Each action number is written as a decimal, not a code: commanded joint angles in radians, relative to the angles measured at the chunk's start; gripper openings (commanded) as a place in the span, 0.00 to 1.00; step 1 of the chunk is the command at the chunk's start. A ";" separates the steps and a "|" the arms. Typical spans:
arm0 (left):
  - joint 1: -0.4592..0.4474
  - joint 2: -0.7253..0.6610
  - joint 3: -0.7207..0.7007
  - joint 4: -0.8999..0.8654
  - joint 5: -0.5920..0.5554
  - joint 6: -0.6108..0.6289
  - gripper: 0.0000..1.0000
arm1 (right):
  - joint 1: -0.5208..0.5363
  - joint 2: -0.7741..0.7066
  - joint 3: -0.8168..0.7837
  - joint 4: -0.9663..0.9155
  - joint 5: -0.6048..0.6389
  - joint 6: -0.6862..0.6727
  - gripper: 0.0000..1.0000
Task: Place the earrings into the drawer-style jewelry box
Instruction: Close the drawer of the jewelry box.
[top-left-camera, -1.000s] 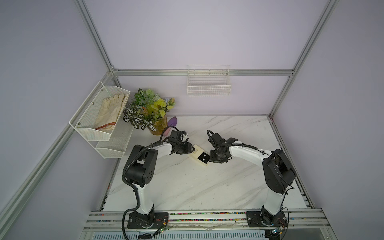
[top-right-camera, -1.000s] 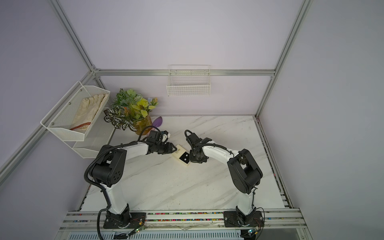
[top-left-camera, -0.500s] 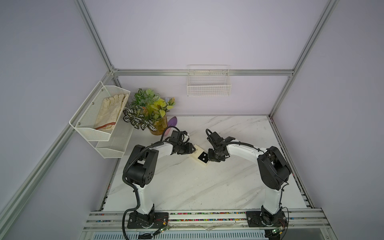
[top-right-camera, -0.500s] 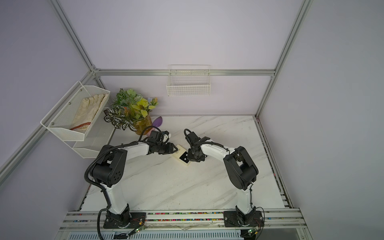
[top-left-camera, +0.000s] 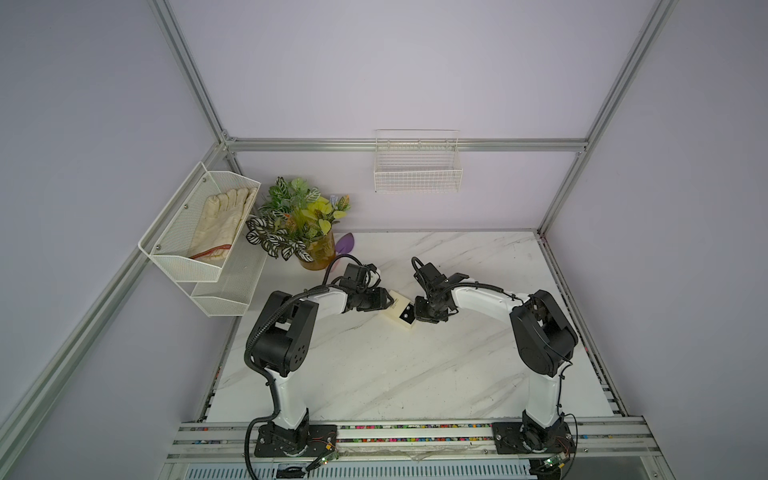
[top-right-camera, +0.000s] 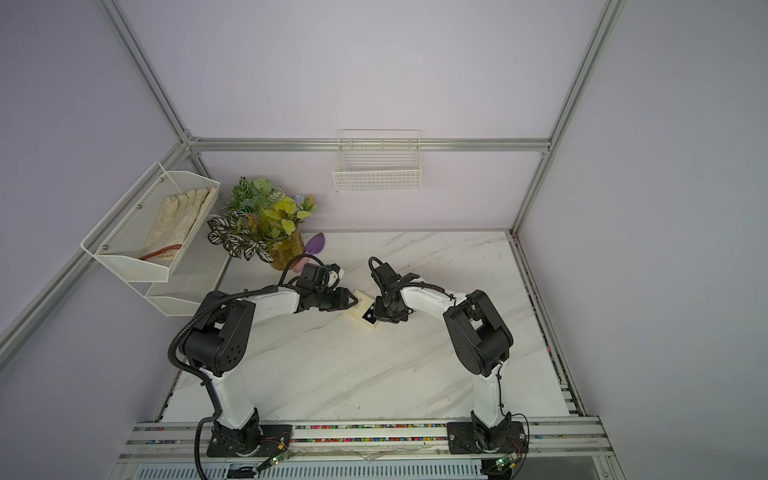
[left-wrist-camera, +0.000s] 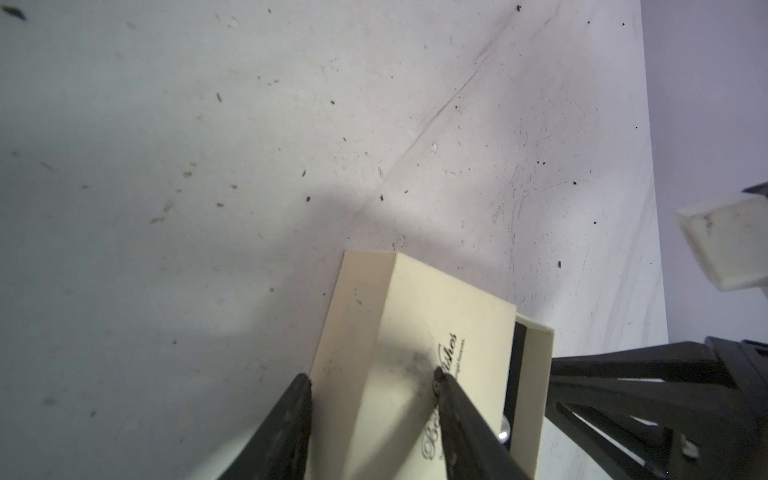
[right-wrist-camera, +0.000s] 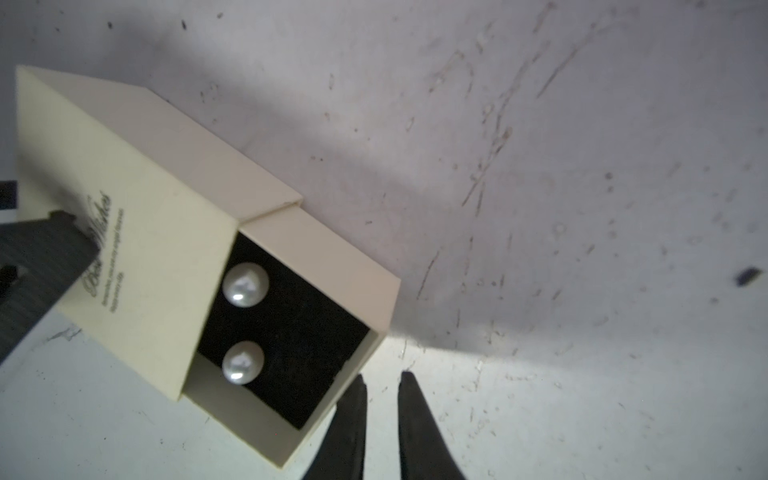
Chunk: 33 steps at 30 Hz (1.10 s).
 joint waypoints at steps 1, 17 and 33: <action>-0.015 -0.065 -0.030 0.004 0.024 -0.011 0.49 | -0.006 0.010 0.036 0.048 -0.014 0.003 0.20; -0.032 -0.086 -0.055 0.008 0.034 -0.026 0.49 | -0.013 0.046 0.054 0.099 -0.064 0.006 0.19; -0.050 -0.110 -0.077 0.016 0.036 -0.031 0.49 | -0.029 0.042 0.022 0.159 -0.128 0.004 0.20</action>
